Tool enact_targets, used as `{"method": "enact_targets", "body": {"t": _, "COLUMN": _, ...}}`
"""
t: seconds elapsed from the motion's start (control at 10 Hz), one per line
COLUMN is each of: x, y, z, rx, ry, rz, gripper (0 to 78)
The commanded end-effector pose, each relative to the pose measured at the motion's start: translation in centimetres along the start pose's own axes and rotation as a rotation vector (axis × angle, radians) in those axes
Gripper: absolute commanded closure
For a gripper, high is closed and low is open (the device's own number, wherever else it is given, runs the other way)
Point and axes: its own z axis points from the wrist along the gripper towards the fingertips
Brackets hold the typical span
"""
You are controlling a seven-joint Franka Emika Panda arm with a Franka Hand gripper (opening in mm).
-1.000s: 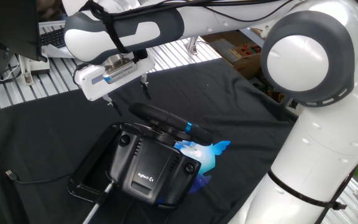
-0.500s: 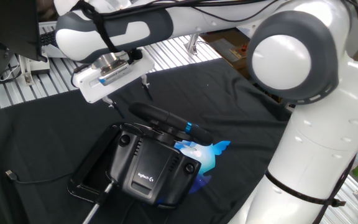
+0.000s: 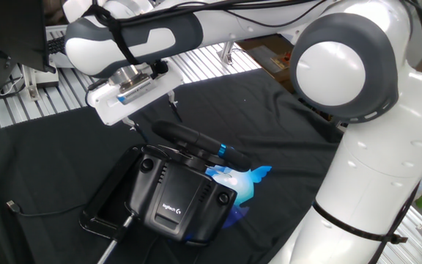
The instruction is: Rotate the steering wheel 90 degrees counterclockwise
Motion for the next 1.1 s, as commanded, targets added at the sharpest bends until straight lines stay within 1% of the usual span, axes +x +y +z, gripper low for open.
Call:
{"method": "enact_targets", "body": {"t": 0.1, "x": -0.11, "y": 0.07, "z": 0.35, "rx": -0.004, "ry": -0.013, "rz": -0.061, "gripper": 0.1}}
{"method": "enact_targets", "body": {"t": 0.2, "x": -0.10, "y": 0.07, "z": 0.35, "rx": -0.005, "ry": -0.014, "rz": -0.088, "gripper": 0.1}}
{"method": "enact_targets", "body": {"t": 0.4, "x": -0.11, "y": 0.03, "z": 0.40, "rx": -0.008, "ry": -0.018, "rz": -0.107, "gripper": 0.1}}
{"method": "enact_targets", "body": {"t": 0.7, "x": -0.25, "y": -0.29, "z": 0.65, "rx": -0.009, "ry": -0.027, "rz": -0.114, "gripper": 0.1}}
{"method": "enact_targets", "body": {"t": 1.1, "x": -0.25, "y": -0.32, "z": 0.67, "rx": -0.019, "ry": -0.035, "rz": -0.121, "gripper": 0.1}}
